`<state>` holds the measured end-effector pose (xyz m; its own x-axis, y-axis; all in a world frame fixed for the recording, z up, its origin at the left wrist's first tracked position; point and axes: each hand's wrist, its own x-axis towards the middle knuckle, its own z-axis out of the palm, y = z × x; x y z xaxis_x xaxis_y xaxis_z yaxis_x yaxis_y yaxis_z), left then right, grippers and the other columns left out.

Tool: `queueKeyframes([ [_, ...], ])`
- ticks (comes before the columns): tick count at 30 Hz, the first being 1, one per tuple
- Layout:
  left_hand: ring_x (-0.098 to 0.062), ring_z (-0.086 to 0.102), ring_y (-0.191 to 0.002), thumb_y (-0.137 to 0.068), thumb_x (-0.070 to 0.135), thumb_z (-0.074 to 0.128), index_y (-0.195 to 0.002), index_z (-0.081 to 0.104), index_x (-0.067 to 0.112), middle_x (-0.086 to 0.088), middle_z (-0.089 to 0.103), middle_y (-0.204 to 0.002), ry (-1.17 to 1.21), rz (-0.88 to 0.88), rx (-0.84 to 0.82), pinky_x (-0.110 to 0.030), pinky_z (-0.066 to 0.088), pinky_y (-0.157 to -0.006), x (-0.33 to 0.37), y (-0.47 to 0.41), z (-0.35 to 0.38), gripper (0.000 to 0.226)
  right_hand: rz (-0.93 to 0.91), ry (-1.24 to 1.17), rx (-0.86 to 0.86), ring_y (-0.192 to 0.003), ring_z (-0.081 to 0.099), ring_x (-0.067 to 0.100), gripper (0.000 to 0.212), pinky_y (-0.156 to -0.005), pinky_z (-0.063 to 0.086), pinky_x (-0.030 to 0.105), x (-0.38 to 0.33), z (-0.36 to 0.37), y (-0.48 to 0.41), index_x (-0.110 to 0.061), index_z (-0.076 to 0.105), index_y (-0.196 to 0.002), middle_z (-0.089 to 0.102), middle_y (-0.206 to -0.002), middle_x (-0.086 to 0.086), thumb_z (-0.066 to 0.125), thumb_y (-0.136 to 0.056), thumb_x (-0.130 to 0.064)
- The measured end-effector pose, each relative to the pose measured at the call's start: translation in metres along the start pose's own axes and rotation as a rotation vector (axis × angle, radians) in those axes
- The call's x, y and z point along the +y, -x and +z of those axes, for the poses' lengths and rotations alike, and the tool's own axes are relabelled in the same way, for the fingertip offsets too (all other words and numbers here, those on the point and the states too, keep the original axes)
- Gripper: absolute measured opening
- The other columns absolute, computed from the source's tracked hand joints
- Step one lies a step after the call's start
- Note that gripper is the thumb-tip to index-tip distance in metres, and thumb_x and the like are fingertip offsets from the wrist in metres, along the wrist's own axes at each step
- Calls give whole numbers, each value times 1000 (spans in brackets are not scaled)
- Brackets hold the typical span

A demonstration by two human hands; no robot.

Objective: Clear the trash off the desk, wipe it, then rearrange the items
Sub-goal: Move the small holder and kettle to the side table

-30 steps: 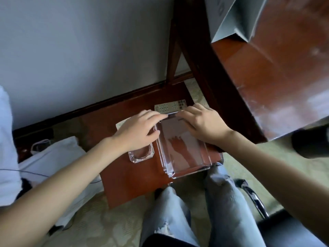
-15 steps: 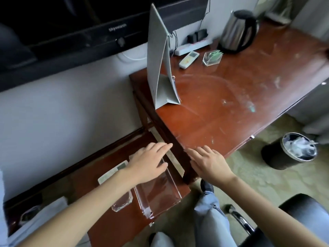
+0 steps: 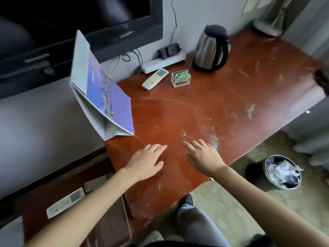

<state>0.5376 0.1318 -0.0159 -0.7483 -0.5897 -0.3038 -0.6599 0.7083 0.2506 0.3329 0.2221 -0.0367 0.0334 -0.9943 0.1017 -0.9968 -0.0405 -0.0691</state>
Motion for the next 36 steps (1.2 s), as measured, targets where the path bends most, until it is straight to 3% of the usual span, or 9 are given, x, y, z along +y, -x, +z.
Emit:
queueKeyframes([
  [10, -16, 31, -132, -95, 34, 40, -146, 22, 25, 6, 29, -148, 37, 16, 42, -35, 36, -99, 27, -135, -38, 54, 18, -78, -53, -82, 58, 32, 42, -57, 53, 38, 130, 5, -65, -15, 55, -124, 62, -89, 8, 61, -83, -20],
  [16, -16, 31, -132, -95, 34, 41, -144, 26, 25, 6, 31, -148, 0, -9, 78, -36, 36, -100, 31, -218, -56, 52, -69, -92, 33, -80, 58, 33, 40, -58, 54, 39, 211, 15, -112, -10, 56, -122, 61, -90, 11, 63, -83, -17],
  [19, -17, 33, -131, -94, 33, 43, -143, 30, 23, 4, 33, -147, -37, -65, 133, -37, 37, -100, 29, -261, -64, 52, -108, -124, 157, -86, 56, 32, 39, -63, 51, 37, 258, 15, -144, -10, 53, -123, 60, -103, 12, 59, -85, -17],
  [22, -22, 32, -132, -92, 32, 49, -141, 35, 19, -1, 35, -146, -77, -134, 221, -41, 33, -103, 23, -299, -73, 53, -161, -258, 240, -97, 49, 31, 39, -76, 46, 37, 304, 18, -176, -8, 47, -125, 51, -114, 16, 50, -88, -21],
  [27, -29, 32, -131, -86, 33, 59, -137, 42, 20, -5, 37, -145, -123, -167, 287, -48, 25, -107, 7, -348, -87, 55, -67, -566, 310, -102, 47, 22, 50, -86, 42, 22, 361, 29, -217, -6, 38, -128, 37, -121, 20, 58, -86, -25],
  [31, -27, 27, -133, -81, 43, 63, -142, 34, 27, 0, 31, -149, -142, -223, 231, -47, 18, -110, -1, -377, -91, 69, -12, -797, 307, -98, 42, 14, 65, -89, 43, 29, 381, 42, -247, 6, 34, -129, 33, -119, 14, 68, -81, -22],
  [34, -26, 29, -133, -73, 51, 68, -144, 28, 27, -1, 32, -148, -149, -285, 201, -44, 21, -110, -6, -389, -89, 85, -29, -964, 251, -106, 50, 23, 66, -91, 46, 36, 381, 48, -265, -2, 35, -128, 43, -119, 8, 71, -79, -28],
  [36, -27, 36, -130, -69, 53, 72, -144, 28, 26, -4, 38, -144, -162, -320, 186, -43, 25, -107, -10, -393, -87, 91, -37, -1085, 213, -99, 57, 18, 56, -86, 48, 38, 377, 46, -274, -8, 39, -120, 57, -108, 4, 71, -80, -31],
])
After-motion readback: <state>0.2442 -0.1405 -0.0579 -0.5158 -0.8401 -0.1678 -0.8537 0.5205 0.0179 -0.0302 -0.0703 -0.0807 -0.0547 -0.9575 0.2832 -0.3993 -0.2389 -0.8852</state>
